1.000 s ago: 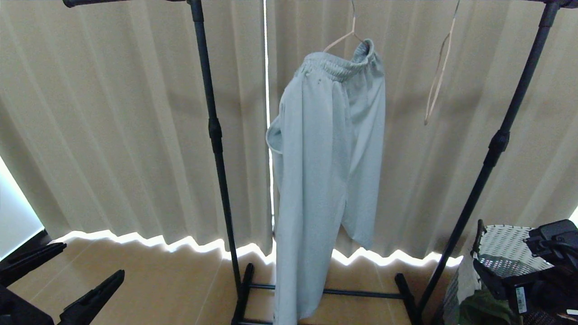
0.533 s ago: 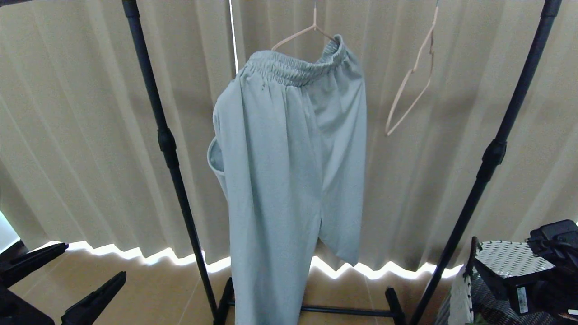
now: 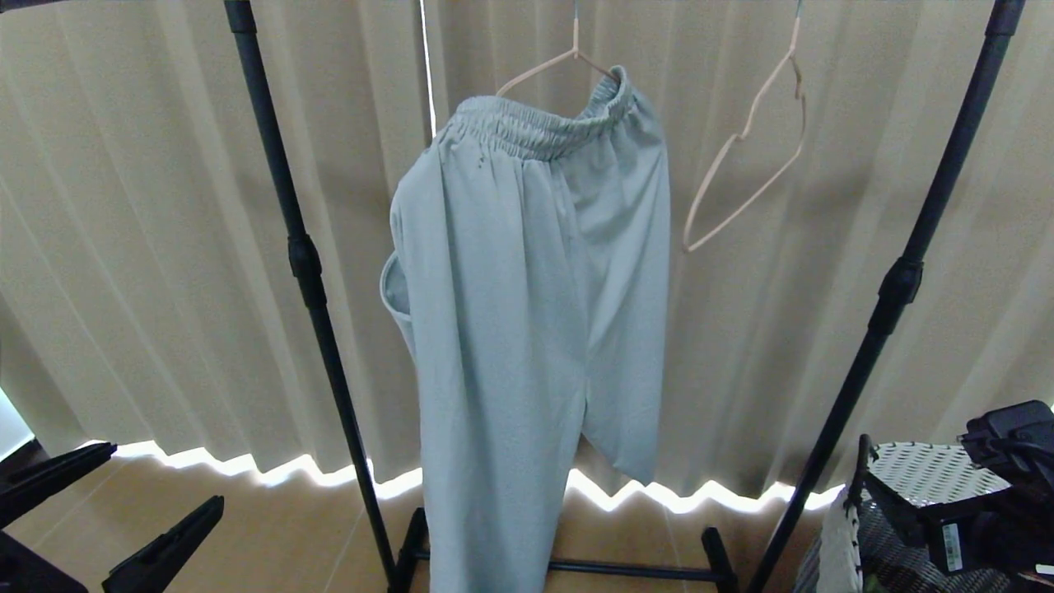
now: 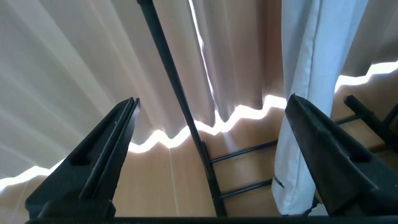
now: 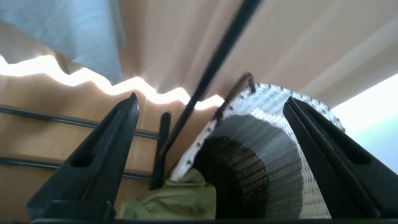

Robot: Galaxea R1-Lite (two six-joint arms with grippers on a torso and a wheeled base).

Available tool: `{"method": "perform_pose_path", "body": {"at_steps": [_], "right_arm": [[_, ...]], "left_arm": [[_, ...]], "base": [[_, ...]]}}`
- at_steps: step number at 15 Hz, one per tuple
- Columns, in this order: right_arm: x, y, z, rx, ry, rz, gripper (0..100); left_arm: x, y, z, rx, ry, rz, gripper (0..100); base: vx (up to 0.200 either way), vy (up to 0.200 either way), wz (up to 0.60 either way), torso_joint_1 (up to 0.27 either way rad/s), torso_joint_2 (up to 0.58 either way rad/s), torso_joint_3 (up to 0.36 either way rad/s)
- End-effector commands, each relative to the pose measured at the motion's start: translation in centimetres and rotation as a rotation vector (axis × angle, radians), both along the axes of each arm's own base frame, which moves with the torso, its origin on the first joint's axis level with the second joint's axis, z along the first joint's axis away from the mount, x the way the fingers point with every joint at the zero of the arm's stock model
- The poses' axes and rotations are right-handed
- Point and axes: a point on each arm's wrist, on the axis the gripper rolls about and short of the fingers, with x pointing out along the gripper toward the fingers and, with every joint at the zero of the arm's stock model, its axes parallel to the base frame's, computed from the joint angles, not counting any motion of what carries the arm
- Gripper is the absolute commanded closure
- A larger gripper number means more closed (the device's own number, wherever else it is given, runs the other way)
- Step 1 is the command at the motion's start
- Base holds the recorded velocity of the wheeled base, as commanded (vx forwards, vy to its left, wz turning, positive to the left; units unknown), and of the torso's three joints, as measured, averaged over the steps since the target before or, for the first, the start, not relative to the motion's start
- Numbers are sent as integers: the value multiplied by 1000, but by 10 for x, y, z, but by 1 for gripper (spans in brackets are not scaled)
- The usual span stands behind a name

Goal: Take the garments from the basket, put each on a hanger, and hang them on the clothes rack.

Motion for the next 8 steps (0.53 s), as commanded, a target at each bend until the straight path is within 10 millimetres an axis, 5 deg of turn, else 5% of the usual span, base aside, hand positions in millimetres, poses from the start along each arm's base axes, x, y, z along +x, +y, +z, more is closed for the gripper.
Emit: {"method": "perform_pose_path", "body": {"at_steps": [1,7,8], "right_arm": [[0,0,0,-1,0,1,0],[0,0,0,-1,0,-1,0],[0,0,0,-2,1,-1,0]], "left_arm": [[0,0,0,5,-1,-1,0],[-1,0,-2,7,2,-3,0],[-1,0,-2,6,2,-3,0]], "base": [[-200,0,0,2,2,2],[-200,0,0,2,2,6],[0,0,0,0,0,0]]}}
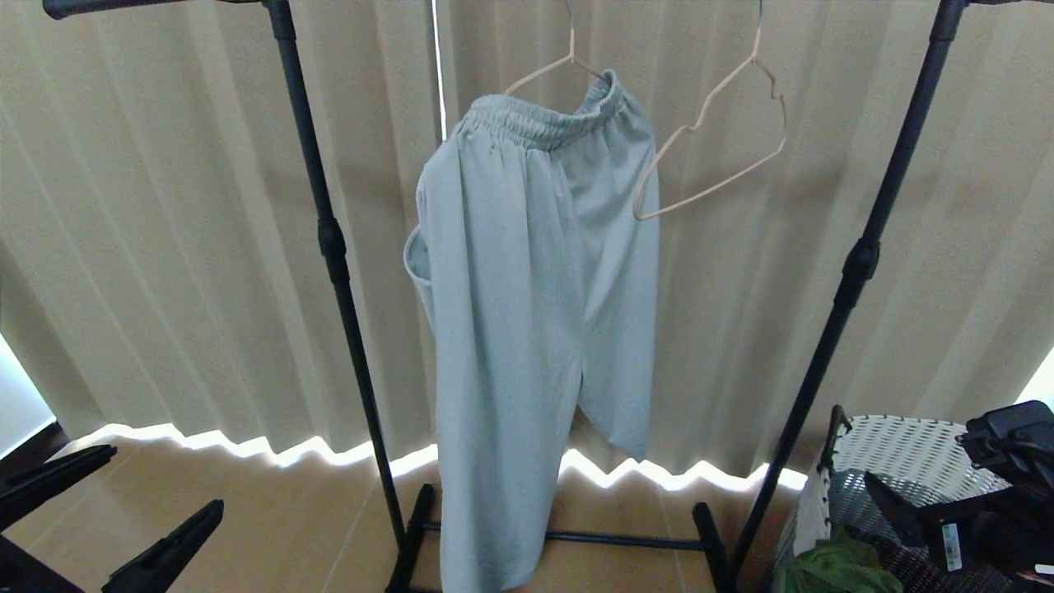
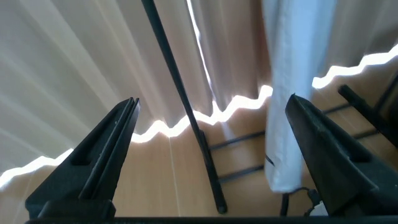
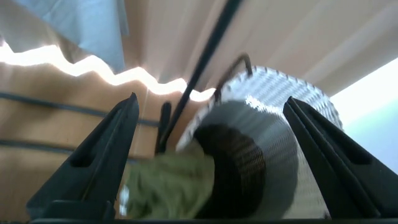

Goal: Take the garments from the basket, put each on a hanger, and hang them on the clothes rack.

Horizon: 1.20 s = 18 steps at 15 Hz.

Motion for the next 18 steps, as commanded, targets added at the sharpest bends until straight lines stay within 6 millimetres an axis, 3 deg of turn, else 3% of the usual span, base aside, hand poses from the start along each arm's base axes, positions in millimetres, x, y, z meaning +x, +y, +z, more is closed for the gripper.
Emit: {"method": "perform_pose_path", "body": {"at_steps": [1,5,10,18], "right_arm": [[0,0,-1,-1,3,-1,0],[-2,-5,-4,-18,28,-25,0],[-1,-17,-9,-222,122,-8,0],[20,-13,-56,-285,485,56,0]], "left_arm": [[0,0,0,0,0,0,0],[0,0,2,-5,-7,4,0],[0,0,2,-5,-7,4,0],[1,0,1,-4,1,4,0]], "base": [[0,0,0,0,0,0],[0,0,0,0,0,0],[0,0,0,0,0,0],[0,0,0,0,0,0]]}}
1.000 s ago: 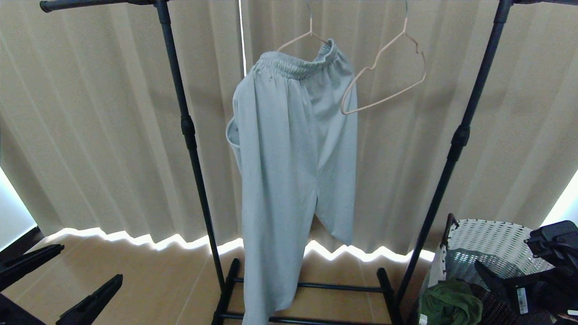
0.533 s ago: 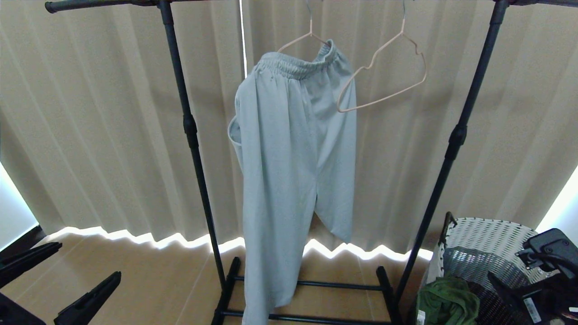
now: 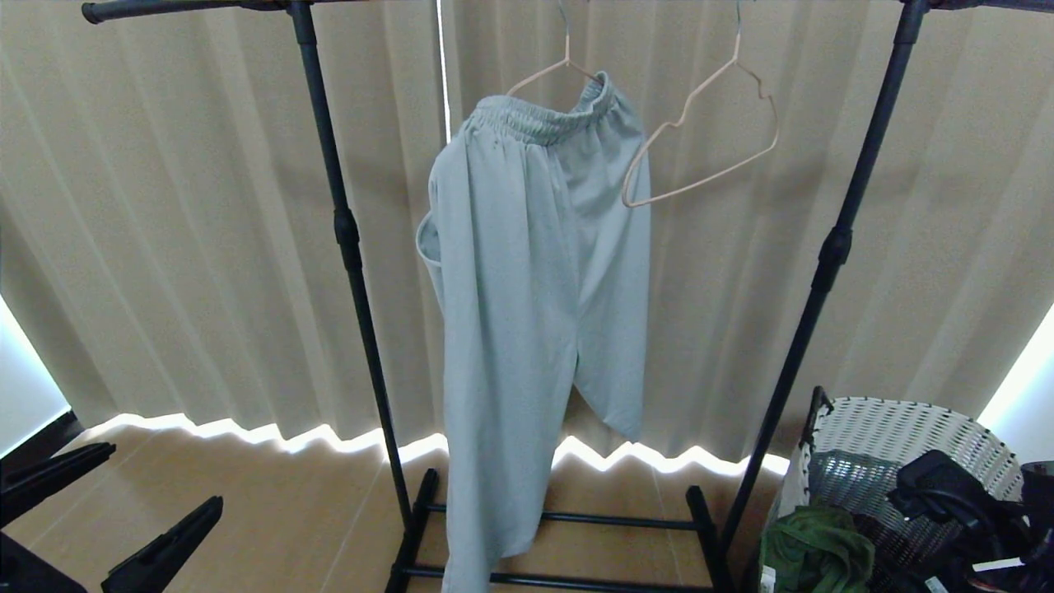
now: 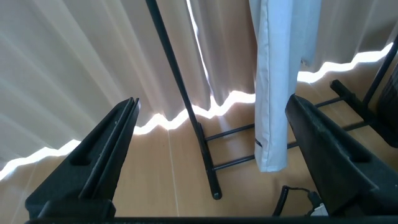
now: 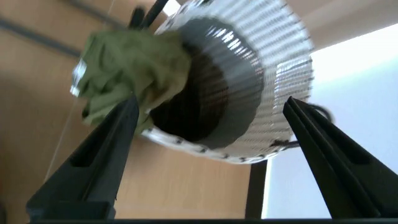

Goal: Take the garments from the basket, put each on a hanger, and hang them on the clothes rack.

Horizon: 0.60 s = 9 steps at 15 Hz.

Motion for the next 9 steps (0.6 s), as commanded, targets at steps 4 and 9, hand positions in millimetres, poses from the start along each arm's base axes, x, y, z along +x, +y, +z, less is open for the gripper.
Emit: {"method": "perform_pose_path", "body": {"at_steps": [4,9], "right_arm": [[29,4,-42,-26,241,4,0],[59,7,-58,-43,285,20,0]], "left_arm": [[1,0,-1,1,6,0,0],[0,0,0,-1,3,0,0]], "base": [[0,0,0,0,0,0],[0,0,0,0,0,0]]}}
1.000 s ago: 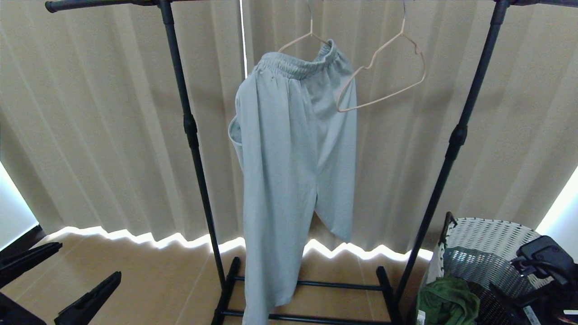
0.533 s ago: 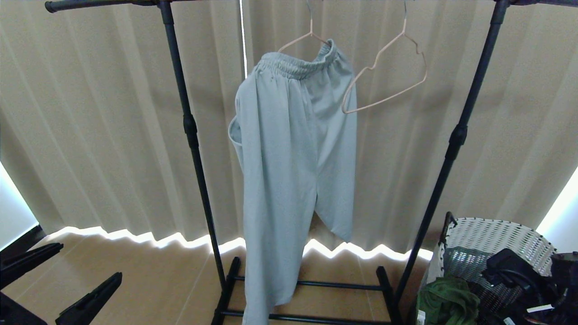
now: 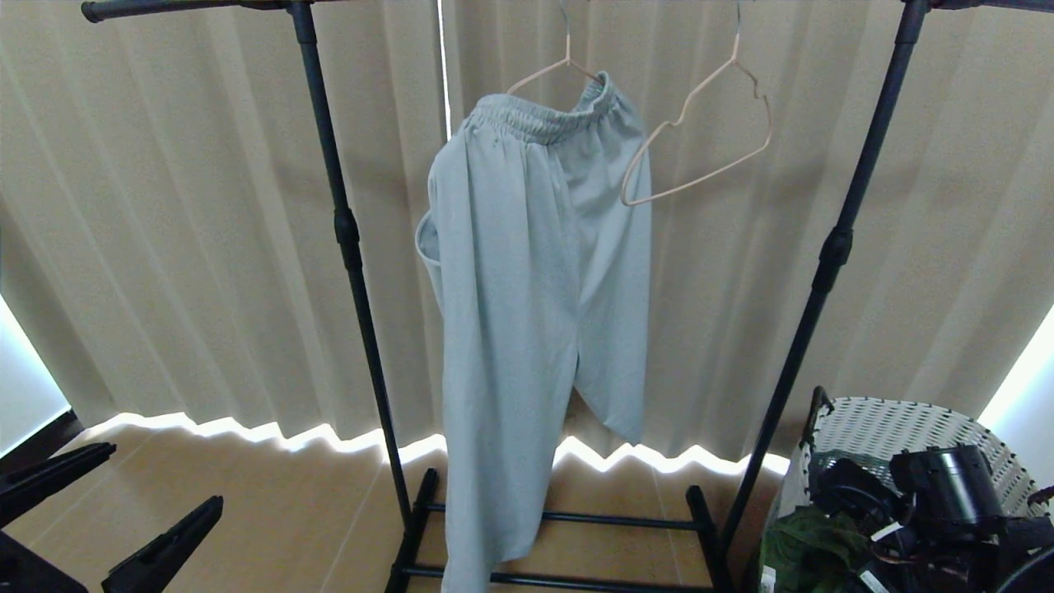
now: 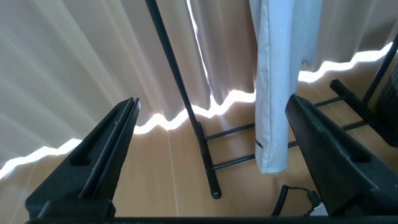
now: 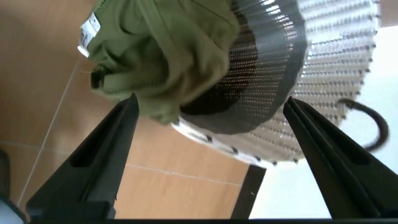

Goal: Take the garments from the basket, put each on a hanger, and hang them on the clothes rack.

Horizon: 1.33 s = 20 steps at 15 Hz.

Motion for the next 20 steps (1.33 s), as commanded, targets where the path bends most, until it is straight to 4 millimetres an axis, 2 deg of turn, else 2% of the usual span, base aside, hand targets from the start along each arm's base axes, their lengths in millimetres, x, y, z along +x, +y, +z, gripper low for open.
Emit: {"method": "perform_pose_path", "body": {"at_steps": [1,6,9,10,16,20], "right_arm": [[8,1,-13,-6,50,2,0],[31,1,-38,-15,32,-10,0],[32,-1,-39,-16,32,-22,0],[32,-2,-39,-15,29,-25,100],[31,-2,-34,-10,8,-27,100],[25,1,-4,0,-104,-11,100]], "left_arm": [[0,0,0,0,0,0,0],[0,0,-1,1,4,0,0],[0,0,-1,0,4,-1,0],[0,0,-1,2,5,-2,0],[0,0,-1,0,4,-1,0],[0,0,-1,2,4,-2,0]], "base": [[0,0,0,0,0,0],[0,0,0,0,0,0],[0,0,0,0,0,0],[0,0,0,0,0,0],[0,0,0,0,0,0],[0,0,0,0,0,0]]}}
